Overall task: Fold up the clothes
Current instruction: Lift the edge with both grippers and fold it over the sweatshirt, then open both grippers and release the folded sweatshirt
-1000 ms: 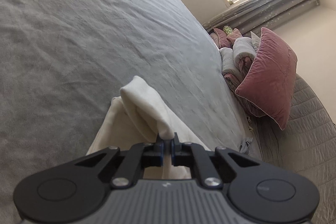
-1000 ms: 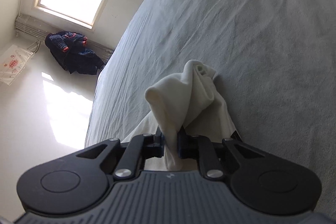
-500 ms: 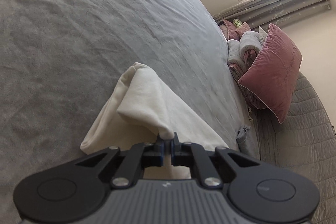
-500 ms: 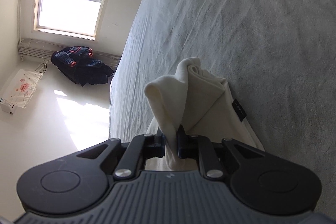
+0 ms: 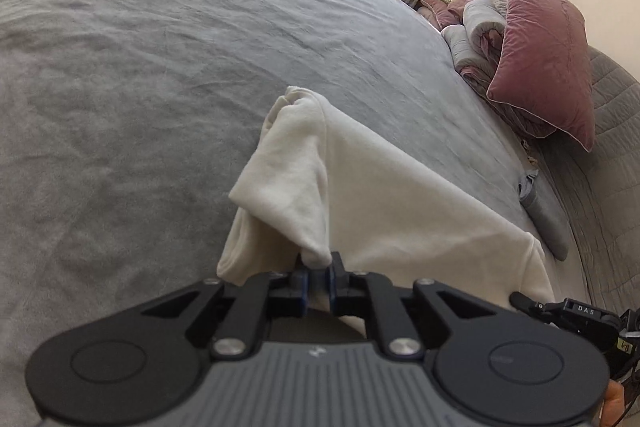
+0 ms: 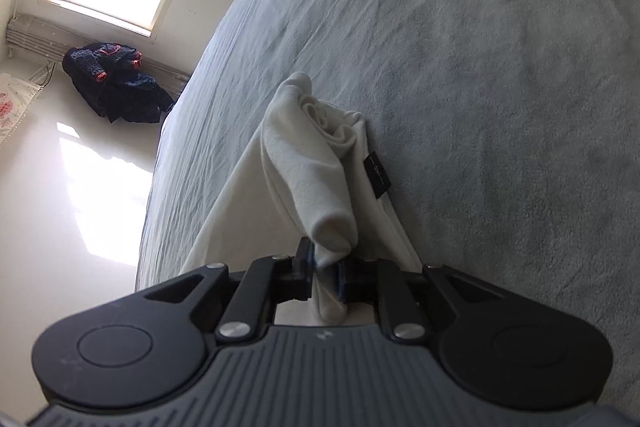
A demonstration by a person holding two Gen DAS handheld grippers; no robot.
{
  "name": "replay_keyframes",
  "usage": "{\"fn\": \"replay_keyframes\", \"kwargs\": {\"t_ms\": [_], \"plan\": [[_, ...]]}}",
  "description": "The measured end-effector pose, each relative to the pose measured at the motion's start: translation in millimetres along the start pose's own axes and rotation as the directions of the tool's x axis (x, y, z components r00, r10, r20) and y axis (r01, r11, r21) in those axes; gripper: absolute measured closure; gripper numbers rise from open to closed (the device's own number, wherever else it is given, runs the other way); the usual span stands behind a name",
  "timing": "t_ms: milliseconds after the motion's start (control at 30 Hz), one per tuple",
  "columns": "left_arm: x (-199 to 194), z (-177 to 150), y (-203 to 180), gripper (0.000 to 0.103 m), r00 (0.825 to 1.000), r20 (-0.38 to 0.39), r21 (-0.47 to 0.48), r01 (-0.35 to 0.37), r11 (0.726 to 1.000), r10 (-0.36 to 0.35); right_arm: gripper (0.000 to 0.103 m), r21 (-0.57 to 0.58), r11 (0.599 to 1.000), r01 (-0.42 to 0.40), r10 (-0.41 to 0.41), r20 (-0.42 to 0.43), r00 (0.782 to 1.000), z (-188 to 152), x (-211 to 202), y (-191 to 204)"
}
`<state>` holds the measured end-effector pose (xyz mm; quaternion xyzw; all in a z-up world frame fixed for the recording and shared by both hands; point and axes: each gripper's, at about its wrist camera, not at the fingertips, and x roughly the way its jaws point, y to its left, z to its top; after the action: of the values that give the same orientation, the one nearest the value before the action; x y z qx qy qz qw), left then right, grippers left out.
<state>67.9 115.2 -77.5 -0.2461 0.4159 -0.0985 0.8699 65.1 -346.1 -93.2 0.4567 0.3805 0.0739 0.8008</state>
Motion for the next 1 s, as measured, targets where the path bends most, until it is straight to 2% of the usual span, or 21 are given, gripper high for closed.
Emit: {"fn": "replay_keyframes", "kwargs": {"t_ms": [67, 100, 133, 200, 267, 300, 367, 467, 600, 700, 833, 900, 1000], "plan": [[-10, 1, 0, 0.081, 1.000, 0.015, 0.014, -0.011, 1.000, 0.011, 0.076, -0.025, 1.000, 0.001, -0.001, 0.011, 1.000, -1, -7, 1], [-16, 2, 0, 0.079, 0.999, 0.031, 0.022, -0.019, 1.000, 0.018, 0.062, -0.037, 0.999, 0.002, -0.001, 0.017, 1.000, -1, -10, 2], [-22, 2, 0, 0.079, 0.998, 0.050, 0.032, -0.028, 0.999, 0.026, 0.054, -0.047, 0.999, 0.003, -0.001, 0.036, 0.999, -2, -15, 1], [-36, 6, -5, 0.079, 0.991, 0.120, 0.060, -0.063, 0.996, 0.055, 0.053, -0.072, 0.997, 0.022, -0.016, 0.088, 0.996, -1, -26, 5], [-49, 9, -12, 0.079, 0.977, 0.197, 0.097, -0.102, 0.990, 0.082, 0.053, -0.100, 0.994, 0.044, -0.029, 0.141, 0.990, 0, -38, 9], [-52, 12, -18, 0.079, 0.969, 0.229, 0.125, -0.121, 0.985, 0.090, 0.053, -0.146, 0.987, 0.061, -0.034, 0.185, 0.982, -2, -45, 15], [-45, 16, -34, 0.077, 0.965, 0.246, 0.179, -0.136, 0.974, 0.090, 0.053, -0.243, 0.965, 0.096, -0.034, 0.248, 0.968, -7, -50, 32], [-32, 21, -59, 0.074, 0.962, 0.258, 0.258, -0.152, 0.954, 0.083, 0.053, -0.417, 0.893, 0.169, -0.030, 0.320, 0.947, -18, -36, 70], [-6, 20, -90, 0.069, 0.954, 0.296, 0.353, -0.160, 0.922, 0.052, 0.053, -0.625, 0.725, 0.290, -0.034, 0.389, 0.921, -44, -2, 102], [16, 17, -107, 0.068, 0.942, 0.334, 0.409, -0.166, 0.897, 0.022, 0.053, -0.701, 0.639, 0.317, -0.027, 0.391, 0.920, -59, 25, 113], [47, 13, -116, 0.068, 0.947, 0.320, 0.457, -0.147, 0.877, -0.008, 0.053, -0.763, 0.557, 0.328, -0.022, 0.382, 0.924, -66, 66, 122], [65, 10, -116, 0.068, 0.958, 0.287, 0.472, -0.141, 0.870, -0.001, 0.053, -0.784, 0.525, 0.331, -0.035, 0.368, 0.929, -70, 82, 124], [92, 3, -111, 0.066, 0.970, 0.239, 0.503, -0.164, 0.849, 0.045, 0.053, -0.805, 0.475, 0.355, -0.135, 0.332, 0.934, -77, 110, 120]]}}
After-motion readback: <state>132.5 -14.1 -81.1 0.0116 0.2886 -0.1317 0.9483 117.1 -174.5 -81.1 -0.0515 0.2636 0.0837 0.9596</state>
